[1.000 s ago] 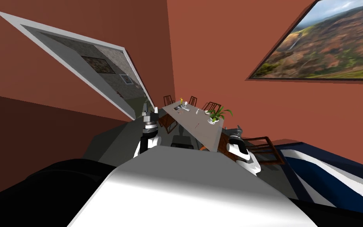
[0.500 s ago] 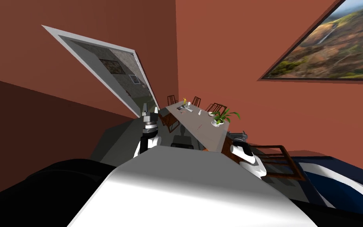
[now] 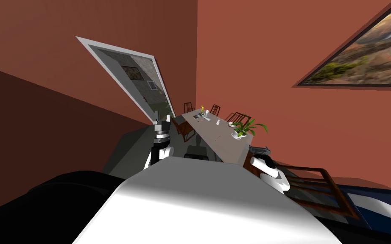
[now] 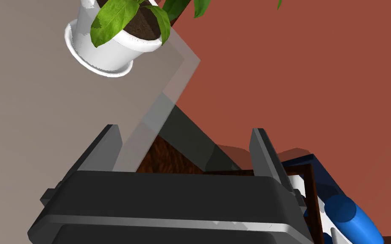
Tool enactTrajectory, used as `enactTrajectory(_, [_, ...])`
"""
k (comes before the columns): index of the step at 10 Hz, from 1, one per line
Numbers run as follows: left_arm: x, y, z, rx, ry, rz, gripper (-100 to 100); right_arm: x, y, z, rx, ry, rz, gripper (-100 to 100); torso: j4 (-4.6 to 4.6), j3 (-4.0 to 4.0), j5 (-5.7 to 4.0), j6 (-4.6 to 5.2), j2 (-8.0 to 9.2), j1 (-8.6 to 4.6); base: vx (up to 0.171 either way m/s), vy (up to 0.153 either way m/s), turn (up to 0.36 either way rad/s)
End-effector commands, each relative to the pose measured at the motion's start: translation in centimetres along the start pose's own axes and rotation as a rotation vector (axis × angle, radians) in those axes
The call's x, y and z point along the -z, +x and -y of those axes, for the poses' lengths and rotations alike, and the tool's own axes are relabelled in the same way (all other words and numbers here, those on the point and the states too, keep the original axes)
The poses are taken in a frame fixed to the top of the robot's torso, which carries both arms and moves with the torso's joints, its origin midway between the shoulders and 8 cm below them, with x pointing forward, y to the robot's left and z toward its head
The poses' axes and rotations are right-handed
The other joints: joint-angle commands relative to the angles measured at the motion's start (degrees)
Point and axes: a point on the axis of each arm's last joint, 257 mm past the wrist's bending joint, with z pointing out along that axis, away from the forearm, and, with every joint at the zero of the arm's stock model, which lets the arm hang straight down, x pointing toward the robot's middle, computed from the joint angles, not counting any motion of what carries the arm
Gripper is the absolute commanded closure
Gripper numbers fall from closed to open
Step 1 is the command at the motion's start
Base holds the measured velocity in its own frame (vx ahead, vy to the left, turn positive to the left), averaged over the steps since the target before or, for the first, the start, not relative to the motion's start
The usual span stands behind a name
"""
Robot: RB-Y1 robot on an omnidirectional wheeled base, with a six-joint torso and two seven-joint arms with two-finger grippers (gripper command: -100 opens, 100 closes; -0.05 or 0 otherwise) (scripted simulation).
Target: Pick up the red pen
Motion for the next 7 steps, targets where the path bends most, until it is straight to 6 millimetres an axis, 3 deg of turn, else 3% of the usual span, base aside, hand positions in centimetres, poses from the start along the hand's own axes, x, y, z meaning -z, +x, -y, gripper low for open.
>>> enactTrajectory(1, [0.0,0.0,0.0,0.000,0.000,0.000,0,0.2,-3.0,0.6,-0.054,0.018,0.081,-100,0.00,0.00,0.00,0.00,0.00,0.00,0.021,0.008,0.134])
enactTrajectory(2, [0.0,0.0,0.0,0.000,0.000,0.000,0,-0.2,-4.4,-0.5,-0.118,0.003,0.129,-100,-0.01,0.00,0.00,0.06,0.01,0.01,0.027,0.014,0.261])
enactTrajectory(3, [0.0,0.0,0.0,0.000,0.000,0.000,0,0.1,-6.4,0.6,-0.135,0.025,0.178,-100,0.00,-0.02,0.00,-0.01,-0.03,0.02,0.025,0.004,0.126])
enactTrajectory(4, [0.0,0.0,0.0,0.000,0.000,0.000,0,0.0,-5.7,0.2,-0.135,0.019,0.163,-100,-0.01,-0.01,0.00,0.07,0.00,0.02,0.012,0.001,-0.039])
enactTrajectory(7, [0.0,0.0,0.0,0.000,0.000,0.000,0,0.3,-9.6,0.7,-0.219,0.028,0.271,-100,0.01,0.02,0.01,0.00,0.03,0.01,0.015,0.006,0.128])
